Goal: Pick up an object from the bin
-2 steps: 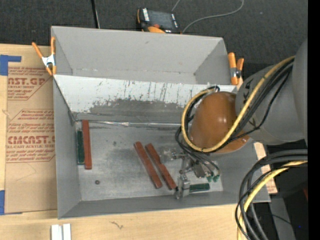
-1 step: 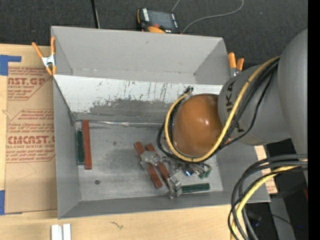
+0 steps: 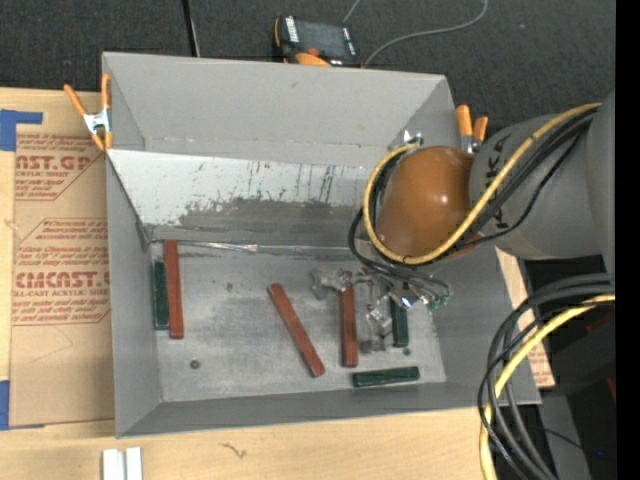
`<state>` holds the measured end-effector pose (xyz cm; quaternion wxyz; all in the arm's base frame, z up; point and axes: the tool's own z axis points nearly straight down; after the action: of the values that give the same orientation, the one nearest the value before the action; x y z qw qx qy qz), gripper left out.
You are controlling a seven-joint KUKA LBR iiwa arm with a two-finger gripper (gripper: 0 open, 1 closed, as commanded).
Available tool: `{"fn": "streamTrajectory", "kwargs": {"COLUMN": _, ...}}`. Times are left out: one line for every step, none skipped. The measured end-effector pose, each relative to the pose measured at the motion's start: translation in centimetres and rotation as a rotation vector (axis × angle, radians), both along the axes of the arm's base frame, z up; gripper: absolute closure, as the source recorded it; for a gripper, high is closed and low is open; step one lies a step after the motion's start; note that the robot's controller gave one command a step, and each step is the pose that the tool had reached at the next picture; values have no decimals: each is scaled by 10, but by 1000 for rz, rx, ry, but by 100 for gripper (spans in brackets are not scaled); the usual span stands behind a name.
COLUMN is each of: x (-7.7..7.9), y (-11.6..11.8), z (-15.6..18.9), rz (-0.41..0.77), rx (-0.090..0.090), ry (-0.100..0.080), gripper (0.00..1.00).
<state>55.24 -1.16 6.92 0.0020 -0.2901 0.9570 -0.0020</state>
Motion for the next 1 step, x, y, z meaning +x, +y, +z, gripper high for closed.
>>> {"fn": "streamTrajectory", "kwargs": {"x": -2, "y": 5, "z": 1, "rz": 5, "rx": 4, "ry": 3, "gripper": 100}}
